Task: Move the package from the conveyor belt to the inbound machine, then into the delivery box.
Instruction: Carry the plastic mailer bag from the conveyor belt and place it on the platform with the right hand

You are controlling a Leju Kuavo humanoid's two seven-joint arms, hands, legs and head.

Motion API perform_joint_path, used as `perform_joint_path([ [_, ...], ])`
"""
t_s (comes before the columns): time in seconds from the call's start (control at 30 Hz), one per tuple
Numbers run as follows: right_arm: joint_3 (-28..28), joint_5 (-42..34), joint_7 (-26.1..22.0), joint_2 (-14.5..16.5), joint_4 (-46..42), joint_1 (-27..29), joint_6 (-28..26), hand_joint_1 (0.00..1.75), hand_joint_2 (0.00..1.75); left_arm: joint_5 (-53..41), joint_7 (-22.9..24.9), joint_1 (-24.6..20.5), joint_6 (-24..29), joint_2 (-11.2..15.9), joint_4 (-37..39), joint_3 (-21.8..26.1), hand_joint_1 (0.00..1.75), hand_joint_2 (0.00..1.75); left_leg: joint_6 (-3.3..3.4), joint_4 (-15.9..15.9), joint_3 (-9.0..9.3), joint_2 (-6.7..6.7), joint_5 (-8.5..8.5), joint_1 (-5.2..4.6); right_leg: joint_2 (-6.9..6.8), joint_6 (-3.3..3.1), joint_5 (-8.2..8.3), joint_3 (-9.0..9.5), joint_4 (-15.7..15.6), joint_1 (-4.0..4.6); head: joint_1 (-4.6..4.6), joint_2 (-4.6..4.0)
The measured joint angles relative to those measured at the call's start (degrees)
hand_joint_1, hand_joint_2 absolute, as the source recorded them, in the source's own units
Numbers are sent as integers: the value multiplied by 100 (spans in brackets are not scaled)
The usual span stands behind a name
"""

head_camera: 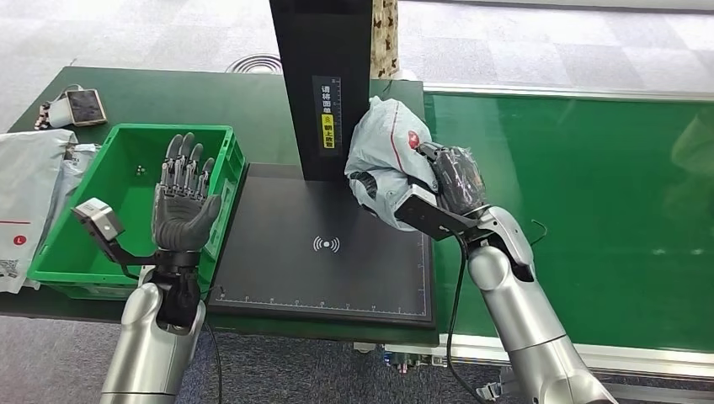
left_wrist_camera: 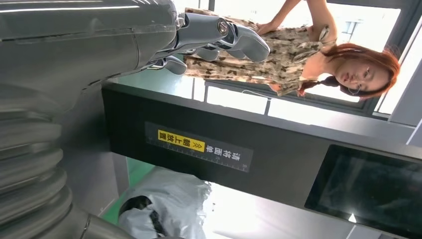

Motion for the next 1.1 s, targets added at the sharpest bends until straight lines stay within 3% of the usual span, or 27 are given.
perform_joint_path([
  [0.13, 209, -16, -41, -13, 126, -87, 67, 175, 175, -9, -17, -33, 62, 5, 62, -1, 0, 175, 4, 1, -2, 2, -3, -3, 3, 2, 0, -1, -1, -6, 1, 0],
  [0.23, 514, 91, -192, -2, 237, -214, 427, 175, 175, 3, -105, -84, 284, 12, 138, -1, 0, 175, 4, 1, -3, 4, -3, -4, 5, 2, 2, -1, -1, -5, 1, 0],
  [0.5, 1960, 266, -398, 51, 686, -738, 1216, 175, 175, 300, -266, -250, 591, 91, 365, 5, 0, 175, -3, 1, -1, 5, 2, -3, 6, -2, 3, -3, 1, 9, 0, 0],
  [0.83, 3659, -308, -460, 34, 1435, -1387, 2323, 175, 175, 449, -250, -493, 666, 151, 620, -37, 0, 175, -2, 2, -1, 4, 2, -2, 4, -1, 3, -3, 0, -1, 0, 0],
  [1.1, 4465, -624, -213, 27, 1945, -1580, 2212, 175, 175, 470, -174, -535, 713, 151, 720, -130, 0, 175, 0, 3, 3, 6, 0, -3, 8, 0, 4, -3, -1, -2, 1, 0],
])
